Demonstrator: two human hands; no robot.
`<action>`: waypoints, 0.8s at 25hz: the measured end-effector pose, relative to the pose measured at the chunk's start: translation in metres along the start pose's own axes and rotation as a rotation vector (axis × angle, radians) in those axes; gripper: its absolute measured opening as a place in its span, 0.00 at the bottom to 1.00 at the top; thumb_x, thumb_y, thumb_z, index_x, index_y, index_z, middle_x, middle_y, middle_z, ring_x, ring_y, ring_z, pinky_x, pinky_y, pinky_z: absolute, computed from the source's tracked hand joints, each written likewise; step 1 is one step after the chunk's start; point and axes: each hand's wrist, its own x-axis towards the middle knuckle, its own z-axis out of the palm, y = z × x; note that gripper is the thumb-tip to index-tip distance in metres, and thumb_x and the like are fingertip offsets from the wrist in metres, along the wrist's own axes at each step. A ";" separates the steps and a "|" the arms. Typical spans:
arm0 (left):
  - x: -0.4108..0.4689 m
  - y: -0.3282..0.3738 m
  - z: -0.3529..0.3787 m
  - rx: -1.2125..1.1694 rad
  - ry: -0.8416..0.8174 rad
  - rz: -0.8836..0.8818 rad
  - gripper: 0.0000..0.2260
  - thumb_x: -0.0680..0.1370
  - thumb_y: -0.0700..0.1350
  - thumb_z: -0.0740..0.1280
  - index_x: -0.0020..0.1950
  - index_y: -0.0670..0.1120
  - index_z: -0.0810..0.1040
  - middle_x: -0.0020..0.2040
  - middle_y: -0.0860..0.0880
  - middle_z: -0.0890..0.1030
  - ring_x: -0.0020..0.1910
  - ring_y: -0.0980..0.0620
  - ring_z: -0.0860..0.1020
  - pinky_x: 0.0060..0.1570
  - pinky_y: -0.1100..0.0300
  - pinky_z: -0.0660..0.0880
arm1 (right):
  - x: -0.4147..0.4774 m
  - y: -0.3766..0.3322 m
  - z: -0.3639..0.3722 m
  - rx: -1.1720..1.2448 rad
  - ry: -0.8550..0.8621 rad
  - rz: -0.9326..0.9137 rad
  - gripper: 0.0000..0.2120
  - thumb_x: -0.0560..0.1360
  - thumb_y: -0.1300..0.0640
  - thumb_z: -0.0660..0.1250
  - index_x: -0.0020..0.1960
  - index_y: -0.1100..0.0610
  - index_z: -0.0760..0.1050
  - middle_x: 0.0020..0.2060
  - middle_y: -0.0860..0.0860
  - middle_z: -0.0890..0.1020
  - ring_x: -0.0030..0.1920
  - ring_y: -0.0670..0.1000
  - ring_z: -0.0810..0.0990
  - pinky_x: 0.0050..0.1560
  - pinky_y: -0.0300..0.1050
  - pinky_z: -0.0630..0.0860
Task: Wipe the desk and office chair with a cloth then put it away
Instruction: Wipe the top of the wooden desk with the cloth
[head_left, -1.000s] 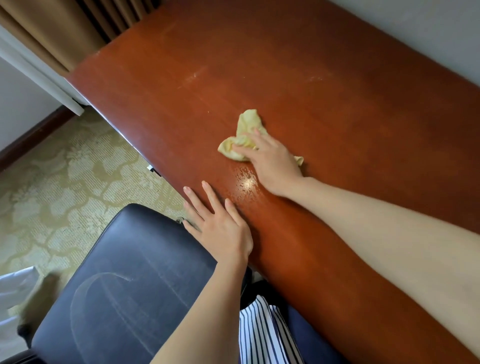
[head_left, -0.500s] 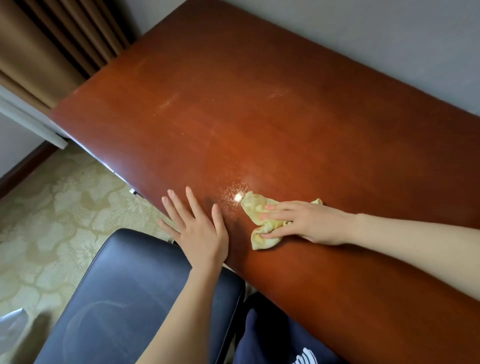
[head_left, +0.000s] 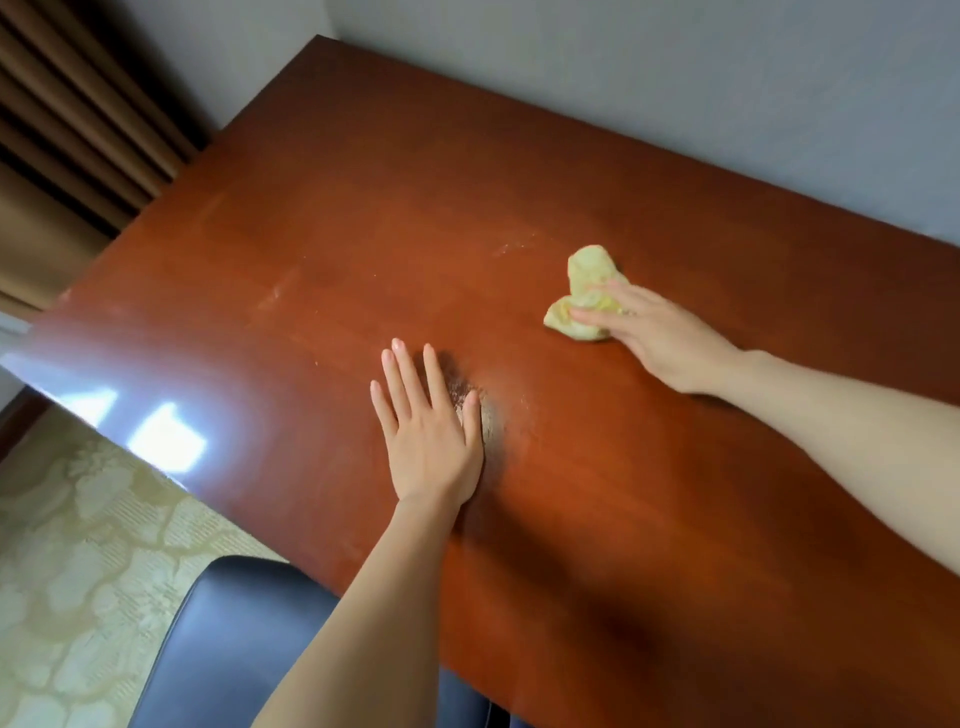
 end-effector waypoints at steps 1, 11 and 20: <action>0.001 0.000 0.002 -0.009 0.014 -0.008 0.30 0.80 0.59 0.41 0.78 0.44 0.44 0.77 0.41 0.39 0.75 0.47 0.33 0.73 0.51 0.33 | 0.016 0.002 -0.008 0.004 0.036 0.064 0.22 0.83 0.60 0.52 0.74 0.43 0.61 0.76 0.54 0.56 0.76 0.56 0.52 0.72 0.48 0.52; 0.007 0.001 0.002 -0.061 0.005 -0.008 0.30 0.80 0.57 0.43 0.78 0.45 0.44 0.78 0.43 0.41 0.76 0.49 0.35 0.74 0.54 0.36 | 0.153 -0.037 -0.012 0.110 0.137 0.365 0.27 0.81 0.65 0.51 0.76 0.46 0.57 0.77 0.54 0.52 0.77 0.57 0.48 0.74 0.49 0.51; 0.010 -0.001 0.002 -0.059 -0.017 -0.022 0.30 0.80 0.58 0.42 0.78 0.44 0.41 0.78 0.45 0.39 0.75 0.52 0.34 0.74 0.55 0.35 | 0.092 -0.114 0.025 0.126 0.160 -0.145 0.23 0.81 0.64 0.54 0.73 0.46 0.65 0.75 0.52 0.61 0.76 0.53 0.55 0.72 0.48 0.55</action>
